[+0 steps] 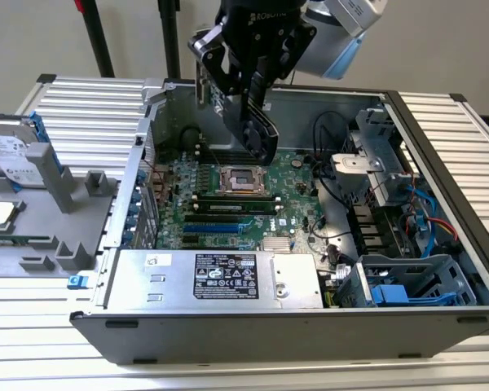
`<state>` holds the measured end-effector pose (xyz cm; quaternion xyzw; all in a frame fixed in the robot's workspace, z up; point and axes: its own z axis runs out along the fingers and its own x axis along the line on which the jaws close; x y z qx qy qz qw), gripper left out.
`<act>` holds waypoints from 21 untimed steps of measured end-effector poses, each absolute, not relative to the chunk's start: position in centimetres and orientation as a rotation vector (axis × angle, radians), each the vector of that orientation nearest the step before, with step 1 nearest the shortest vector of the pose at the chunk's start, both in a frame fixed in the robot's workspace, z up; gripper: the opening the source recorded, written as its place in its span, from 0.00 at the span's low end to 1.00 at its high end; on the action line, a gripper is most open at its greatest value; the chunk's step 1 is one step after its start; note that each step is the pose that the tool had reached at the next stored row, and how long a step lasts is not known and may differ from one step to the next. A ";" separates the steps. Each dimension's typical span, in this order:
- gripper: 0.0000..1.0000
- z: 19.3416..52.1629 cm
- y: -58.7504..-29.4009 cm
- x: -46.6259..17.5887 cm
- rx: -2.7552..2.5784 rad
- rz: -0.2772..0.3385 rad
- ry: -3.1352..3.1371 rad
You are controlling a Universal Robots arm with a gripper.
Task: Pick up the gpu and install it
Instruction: 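Insert the gpu into the slot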
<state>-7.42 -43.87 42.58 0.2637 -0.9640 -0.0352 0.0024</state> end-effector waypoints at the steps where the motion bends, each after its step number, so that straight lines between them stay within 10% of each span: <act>1: 0.00 42.6 -43.9 -7.4 0.838 -0.110 -3.020; 21: 0.00 42.6 -43.9 -7.0 1.007 -0.110 -2.964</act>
